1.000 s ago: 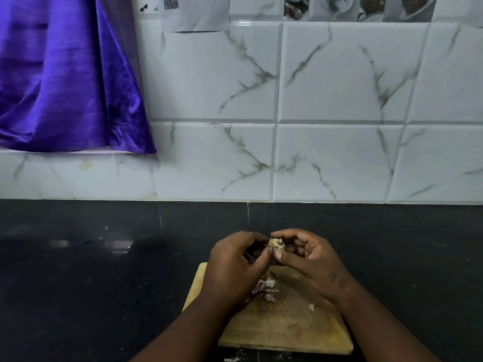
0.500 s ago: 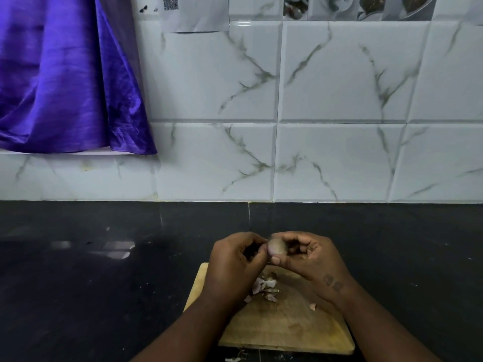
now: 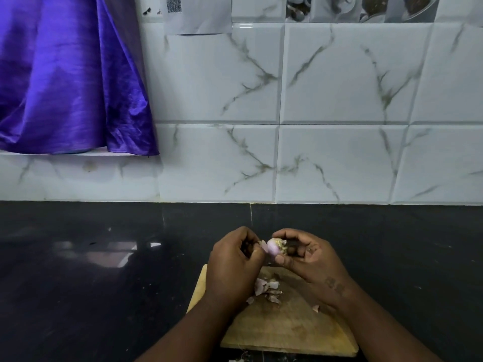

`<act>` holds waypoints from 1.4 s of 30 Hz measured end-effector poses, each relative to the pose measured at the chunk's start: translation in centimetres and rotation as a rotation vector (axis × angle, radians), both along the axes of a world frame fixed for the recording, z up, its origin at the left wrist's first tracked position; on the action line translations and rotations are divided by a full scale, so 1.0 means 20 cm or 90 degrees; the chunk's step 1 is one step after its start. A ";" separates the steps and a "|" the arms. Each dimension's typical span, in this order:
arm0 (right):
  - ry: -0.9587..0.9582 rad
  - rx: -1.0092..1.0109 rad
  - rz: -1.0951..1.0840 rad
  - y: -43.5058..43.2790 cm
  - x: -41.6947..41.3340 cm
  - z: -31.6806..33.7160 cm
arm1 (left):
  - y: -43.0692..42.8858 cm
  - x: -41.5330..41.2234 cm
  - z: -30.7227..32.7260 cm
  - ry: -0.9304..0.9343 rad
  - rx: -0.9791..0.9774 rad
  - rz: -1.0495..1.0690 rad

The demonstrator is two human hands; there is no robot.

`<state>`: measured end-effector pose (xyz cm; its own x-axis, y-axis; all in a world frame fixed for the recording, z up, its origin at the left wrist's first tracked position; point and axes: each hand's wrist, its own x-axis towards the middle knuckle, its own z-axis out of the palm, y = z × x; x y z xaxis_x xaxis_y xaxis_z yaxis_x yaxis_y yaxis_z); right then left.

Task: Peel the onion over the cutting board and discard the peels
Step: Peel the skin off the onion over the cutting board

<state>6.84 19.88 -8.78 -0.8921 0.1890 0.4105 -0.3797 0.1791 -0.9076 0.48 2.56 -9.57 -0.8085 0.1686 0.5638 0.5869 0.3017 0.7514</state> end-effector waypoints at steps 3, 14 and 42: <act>0.025 -0.046 -0.010 -0.01 0.01 0.01 | 0.00 0.00 0.00 -0.025 -0.024 0.029; 0.015 -0.275 0.061 0.03 -0.02 0.02 | -0.01 0.04 0.03 -0.041 -0.227 -0.008; -0.019 -0.065 0.030 0.00 0.01 0.00 | 0.00 0.02 0.01 0.100 -0.063 -0.034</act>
